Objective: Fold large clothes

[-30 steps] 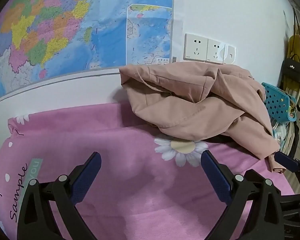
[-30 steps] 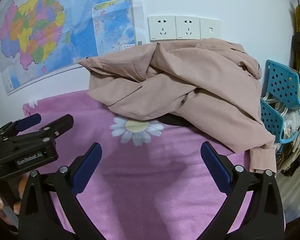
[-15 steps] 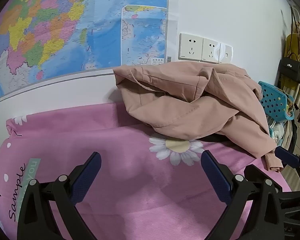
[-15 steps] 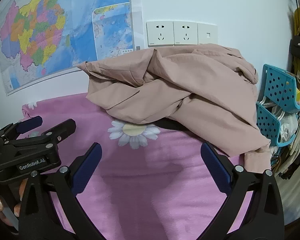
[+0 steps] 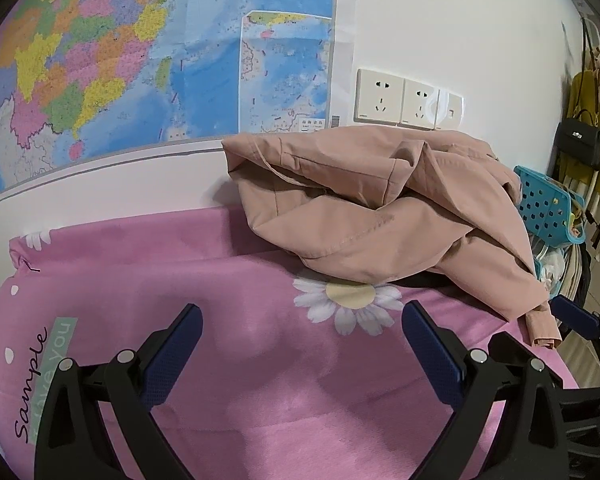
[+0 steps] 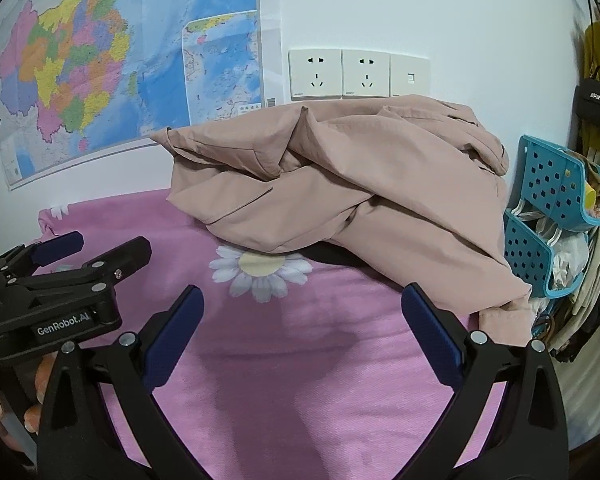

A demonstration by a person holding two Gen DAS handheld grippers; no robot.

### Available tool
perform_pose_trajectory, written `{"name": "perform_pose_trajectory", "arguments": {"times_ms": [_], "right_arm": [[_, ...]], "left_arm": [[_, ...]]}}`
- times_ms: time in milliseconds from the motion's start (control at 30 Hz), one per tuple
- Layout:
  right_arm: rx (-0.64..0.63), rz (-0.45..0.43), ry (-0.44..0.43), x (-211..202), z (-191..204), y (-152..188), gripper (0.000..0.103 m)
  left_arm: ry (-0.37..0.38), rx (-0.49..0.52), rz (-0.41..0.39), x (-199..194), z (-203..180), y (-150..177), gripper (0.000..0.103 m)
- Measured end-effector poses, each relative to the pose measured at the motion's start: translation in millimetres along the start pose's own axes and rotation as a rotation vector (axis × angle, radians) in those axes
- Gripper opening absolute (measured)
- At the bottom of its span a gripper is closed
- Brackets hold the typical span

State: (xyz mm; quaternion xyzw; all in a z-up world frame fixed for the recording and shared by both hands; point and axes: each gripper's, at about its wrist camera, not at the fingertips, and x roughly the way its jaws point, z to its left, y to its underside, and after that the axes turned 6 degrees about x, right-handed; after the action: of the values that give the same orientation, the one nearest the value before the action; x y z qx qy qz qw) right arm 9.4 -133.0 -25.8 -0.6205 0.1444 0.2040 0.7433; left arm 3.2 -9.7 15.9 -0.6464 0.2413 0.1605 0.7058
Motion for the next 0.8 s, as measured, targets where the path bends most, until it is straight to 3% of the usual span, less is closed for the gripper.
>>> {"name": "perform_pose_trajectory", "arguments": {"times_ms": [800], "right_arm": [[-0.006,-0.014,0.009,-3.5,-1.7,-4.2,0.097]], "left_arm": [[-0.010,0.004,-0.019,-2.9,-3.2,-1.3,0.096]]}}
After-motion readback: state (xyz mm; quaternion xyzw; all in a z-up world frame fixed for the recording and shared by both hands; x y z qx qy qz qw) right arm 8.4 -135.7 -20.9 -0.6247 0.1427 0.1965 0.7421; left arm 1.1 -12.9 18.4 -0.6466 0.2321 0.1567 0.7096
